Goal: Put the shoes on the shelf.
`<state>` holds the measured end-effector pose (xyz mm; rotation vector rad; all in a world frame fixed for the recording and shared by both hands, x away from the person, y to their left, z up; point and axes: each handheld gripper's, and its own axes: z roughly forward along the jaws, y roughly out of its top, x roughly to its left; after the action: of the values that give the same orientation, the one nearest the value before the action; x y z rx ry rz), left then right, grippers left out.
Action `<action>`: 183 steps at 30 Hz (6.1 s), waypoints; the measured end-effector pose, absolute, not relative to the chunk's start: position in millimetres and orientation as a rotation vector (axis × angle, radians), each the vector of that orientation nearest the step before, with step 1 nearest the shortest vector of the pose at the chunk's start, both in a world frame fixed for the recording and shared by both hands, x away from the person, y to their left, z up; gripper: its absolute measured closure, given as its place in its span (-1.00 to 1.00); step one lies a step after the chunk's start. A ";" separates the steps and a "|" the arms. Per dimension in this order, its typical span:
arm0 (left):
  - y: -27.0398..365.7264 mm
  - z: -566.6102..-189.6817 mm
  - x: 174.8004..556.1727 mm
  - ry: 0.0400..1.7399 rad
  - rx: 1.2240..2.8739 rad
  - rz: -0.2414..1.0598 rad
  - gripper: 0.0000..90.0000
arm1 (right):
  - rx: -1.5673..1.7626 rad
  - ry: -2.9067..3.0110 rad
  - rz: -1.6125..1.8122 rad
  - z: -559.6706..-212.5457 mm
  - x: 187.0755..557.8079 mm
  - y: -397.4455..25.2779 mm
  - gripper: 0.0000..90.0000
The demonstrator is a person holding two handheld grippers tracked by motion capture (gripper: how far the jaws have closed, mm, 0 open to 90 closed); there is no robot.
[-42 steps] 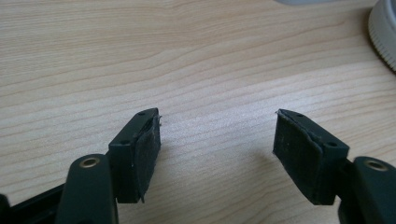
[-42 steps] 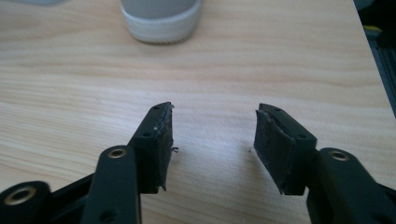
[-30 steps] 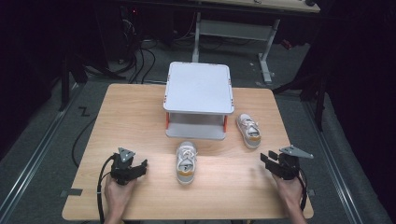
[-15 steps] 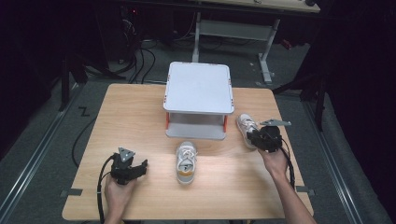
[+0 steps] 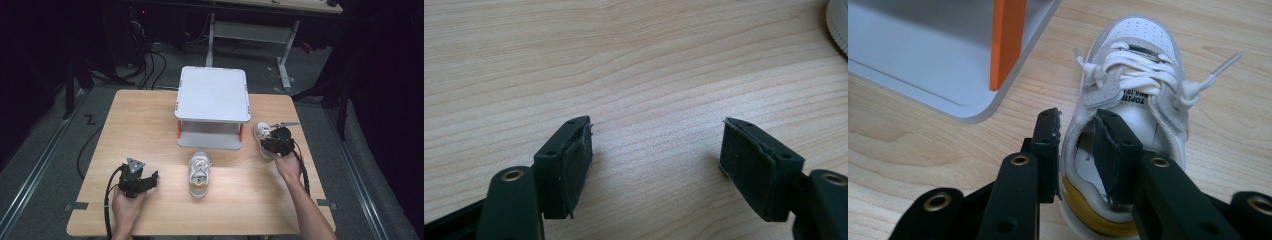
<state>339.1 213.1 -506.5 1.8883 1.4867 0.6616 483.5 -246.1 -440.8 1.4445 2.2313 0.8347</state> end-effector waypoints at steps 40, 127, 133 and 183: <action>212.9 -506.6 339.3 1.487 1.885 0.660 -0.36 | 1.297 2.311 0.958 -421.3 401.0 -241.1 0.91; 207.3 -506.6 342.0 1.510 1.884 0.663 -0.51 | 1.415 2.124 1.017 -489.6 381.8 -245.4 0.04; 207.6 -502.6 339.3 1.558 1.831 0.672 -0.49 | 1.448 2.058 0.927 -501.1 388.1 -261.5 0.00; 45.4 -434.4 340.3 1.354 2.032 0.281 -0.21 | 1.452 2.054 0.910 -501.5 389.9 -264.2 -0.12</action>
<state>340.3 45.4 -434.4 2.0322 1.3537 0.2813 389.9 -264.2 -501.5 1.4519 2.0541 0.9099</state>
